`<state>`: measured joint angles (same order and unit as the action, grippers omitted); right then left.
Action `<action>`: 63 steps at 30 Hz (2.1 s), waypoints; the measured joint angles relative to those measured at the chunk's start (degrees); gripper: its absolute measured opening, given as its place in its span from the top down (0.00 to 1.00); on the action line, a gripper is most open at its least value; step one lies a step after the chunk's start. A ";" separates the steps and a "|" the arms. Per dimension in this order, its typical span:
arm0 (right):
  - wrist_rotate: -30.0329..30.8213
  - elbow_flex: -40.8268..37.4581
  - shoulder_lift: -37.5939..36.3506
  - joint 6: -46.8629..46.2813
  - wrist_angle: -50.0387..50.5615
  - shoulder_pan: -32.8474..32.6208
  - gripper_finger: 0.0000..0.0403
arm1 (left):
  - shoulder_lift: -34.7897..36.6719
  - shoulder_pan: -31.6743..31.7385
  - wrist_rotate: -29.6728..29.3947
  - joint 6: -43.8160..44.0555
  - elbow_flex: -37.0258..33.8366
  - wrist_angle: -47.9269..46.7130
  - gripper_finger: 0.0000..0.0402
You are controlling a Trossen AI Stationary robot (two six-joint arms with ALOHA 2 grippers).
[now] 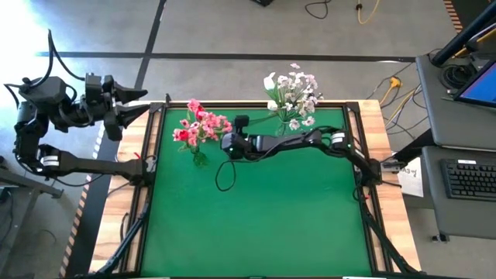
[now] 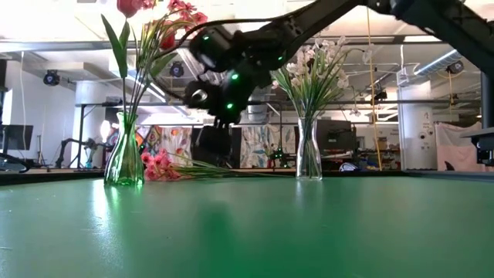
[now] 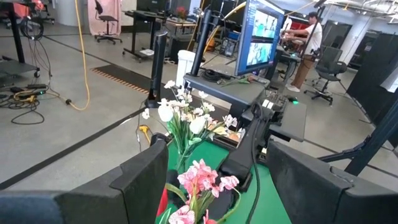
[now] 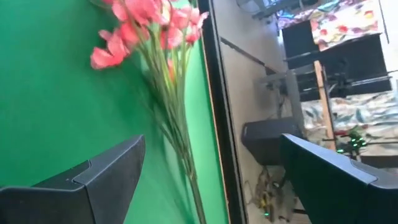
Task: Sort flowers into vase by color
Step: Put the pink flowers into the green vase
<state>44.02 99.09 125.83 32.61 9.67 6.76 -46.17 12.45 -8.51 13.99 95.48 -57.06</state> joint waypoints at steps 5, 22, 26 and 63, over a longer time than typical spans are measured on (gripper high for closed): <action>4.44 5.55 4.01 3.34 0.52 -0.18 0.10 | 0.02 0.00 0.02 0.01 0.00 -0.44 0.35; -6.68 4.83 5.43 1.81 1.72 6.05 0.10 | 0.04 0.01 0.04 -0.01 -0.02 -1.49 0.35; -8.65 4.83 5.43 1.90 1.54 6.76 0.10 | 0.04 0.02 0.04 0.01 -0.02 -1.49 0.35; -20.80 6.31 7.97 -0.52 -2.55 9.43 0.24 | -0.02 0.02 0.04 0.01 -0.02 -1.49 0.35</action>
<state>23.22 105.41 133.80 32.10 7.11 16.19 -46.19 12.47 -8.48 14.00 95.46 -58.54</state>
